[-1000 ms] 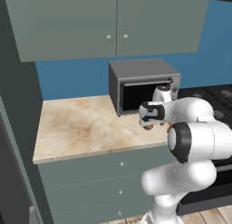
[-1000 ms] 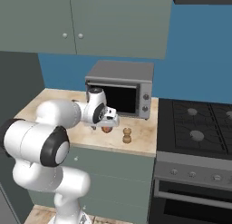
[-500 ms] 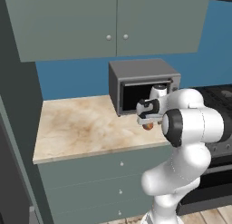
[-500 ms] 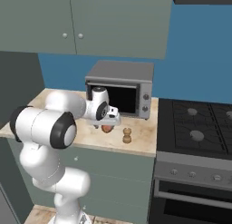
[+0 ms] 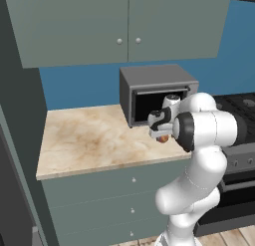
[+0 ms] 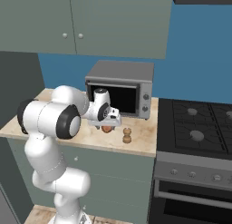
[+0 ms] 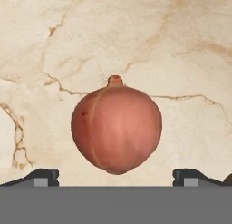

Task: Place the corn and onion inside the fridge drawer. Close the drawer after placing the vegetables.

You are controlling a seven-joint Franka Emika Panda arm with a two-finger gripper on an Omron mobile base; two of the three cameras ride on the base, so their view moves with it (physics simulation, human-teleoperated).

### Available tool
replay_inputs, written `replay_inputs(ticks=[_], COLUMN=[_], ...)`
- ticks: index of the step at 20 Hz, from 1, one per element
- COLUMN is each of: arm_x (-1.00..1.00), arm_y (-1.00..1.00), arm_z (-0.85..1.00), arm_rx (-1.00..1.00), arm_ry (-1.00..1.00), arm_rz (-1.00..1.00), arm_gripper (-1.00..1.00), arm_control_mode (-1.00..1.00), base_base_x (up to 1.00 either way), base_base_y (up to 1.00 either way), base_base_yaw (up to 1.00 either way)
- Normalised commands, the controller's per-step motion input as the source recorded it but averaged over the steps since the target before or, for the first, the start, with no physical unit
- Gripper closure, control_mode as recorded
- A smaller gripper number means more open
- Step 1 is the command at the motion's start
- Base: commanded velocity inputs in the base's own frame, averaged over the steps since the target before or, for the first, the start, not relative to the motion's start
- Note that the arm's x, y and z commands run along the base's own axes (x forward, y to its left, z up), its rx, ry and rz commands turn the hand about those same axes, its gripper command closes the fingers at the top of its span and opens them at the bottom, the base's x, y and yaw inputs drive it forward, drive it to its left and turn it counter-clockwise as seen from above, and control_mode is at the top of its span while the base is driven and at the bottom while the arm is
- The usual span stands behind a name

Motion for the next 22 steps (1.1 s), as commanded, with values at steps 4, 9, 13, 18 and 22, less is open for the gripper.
replay_inputs(ticks=[4,9,13,18,22], arm_x=[0.28,0.29,0.21,0.12,-0.29], arm_y=[0.02,0.02,0.0,0.0,0.0], arm_z=[-0.29,-0.21,-0.23,-0.25,-0.45], arm_rx=[0.0,0.0,0.0,0.0,0.0], arm_ry=[0.0,0.0,0.0,0.0,0.0], arm_rz=[0.0,0.0,0.0,0.0,0.0], arm_gripper=[-1.0,-1.0,-1.0,-1.0,-1.0], arm_control_mode=[-1.0,-1.0,-1.0,-1.0,-1.0], base_base_x=[0.0,0.0,0.0,0.0,0.0], base_base_y=[0.0,0.0,0.0,0.0,0.0], base_base_yaw=[0.0,0.0,0.0,0.0,0.0])
